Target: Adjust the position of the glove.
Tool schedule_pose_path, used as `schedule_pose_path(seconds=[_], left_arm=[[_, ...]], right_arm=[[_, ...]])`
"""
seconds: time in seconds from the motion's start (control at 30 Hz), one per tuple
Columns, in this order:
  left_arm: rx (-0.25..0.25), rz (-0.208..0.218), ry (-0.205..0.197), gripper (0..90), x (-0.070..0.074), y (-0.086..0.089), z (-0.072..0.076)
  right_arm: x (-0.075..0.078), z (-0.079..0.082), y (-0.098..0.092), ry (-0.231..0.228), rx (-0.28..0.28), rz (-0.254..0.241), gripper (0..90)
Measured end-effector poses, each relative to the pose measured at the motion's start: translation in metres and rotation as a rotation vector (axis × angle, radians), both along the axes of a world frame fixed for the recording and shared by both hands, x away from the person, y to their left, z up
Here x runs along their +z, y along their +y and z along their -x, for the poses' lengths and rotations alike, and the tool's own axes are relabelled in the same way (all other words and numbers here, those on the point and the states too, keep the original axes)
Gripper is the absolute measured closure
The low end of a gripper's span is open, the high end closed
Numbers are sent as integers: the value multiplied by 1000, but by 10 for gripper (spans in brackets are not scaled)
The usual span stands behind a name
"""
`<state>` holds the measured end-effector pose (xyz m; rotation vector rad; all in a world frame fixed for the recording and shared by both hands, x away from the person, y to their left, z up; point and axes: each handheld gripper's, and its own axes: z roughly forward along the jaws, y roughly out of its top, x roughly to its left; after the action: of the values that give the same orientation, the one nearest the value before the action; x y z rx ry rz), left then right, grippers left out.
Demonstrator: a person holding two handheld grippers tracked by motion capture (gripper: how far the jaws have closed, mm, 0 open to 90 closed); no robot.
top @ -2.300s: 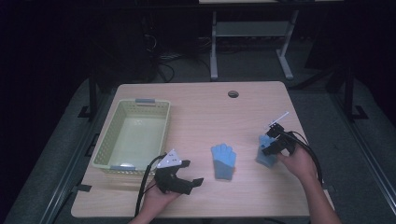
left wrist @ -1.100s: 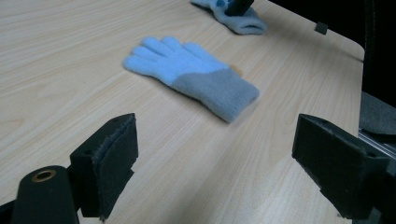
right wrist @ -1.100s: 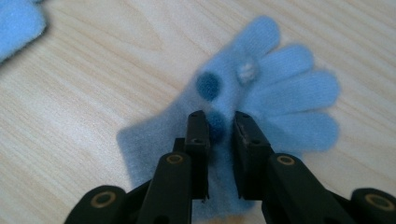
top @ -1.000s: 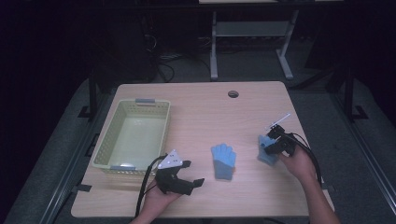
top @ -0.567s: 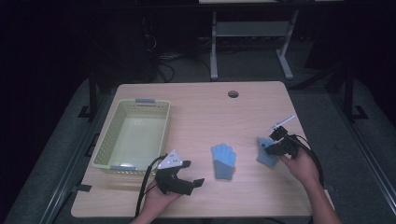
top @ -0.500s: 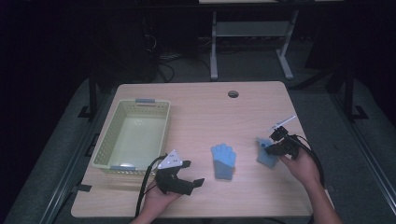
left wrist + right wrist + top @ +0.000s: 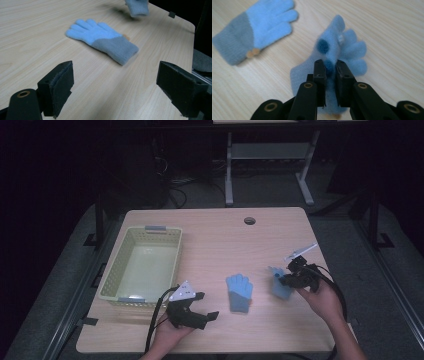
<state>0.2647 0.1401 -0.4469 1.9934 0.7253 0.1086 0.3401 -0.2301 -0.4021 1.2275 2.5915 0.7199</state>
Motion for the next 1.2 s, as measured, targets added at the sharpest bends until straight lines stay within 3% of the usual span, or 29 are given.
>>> schedule_pose_path(seconds=[0.17,0.43,0.6,0.73,1.2], left_arm=[[5,6,1,141,0,0,0],[0,3,2,141,0,0,0],[4,10,2,141,0,0,0],[5,10,4,141,0,1,0],[5,9,2,141,0,1,-1]], right_arm=[[8,4,9,-14,30,-16,804],[15,7,31,-26,88,-1,804],[20,7,49,-15,129,-34,802],[18,8,61,-1,154,-62,802],[7,7,93,36,226,-71,799]])
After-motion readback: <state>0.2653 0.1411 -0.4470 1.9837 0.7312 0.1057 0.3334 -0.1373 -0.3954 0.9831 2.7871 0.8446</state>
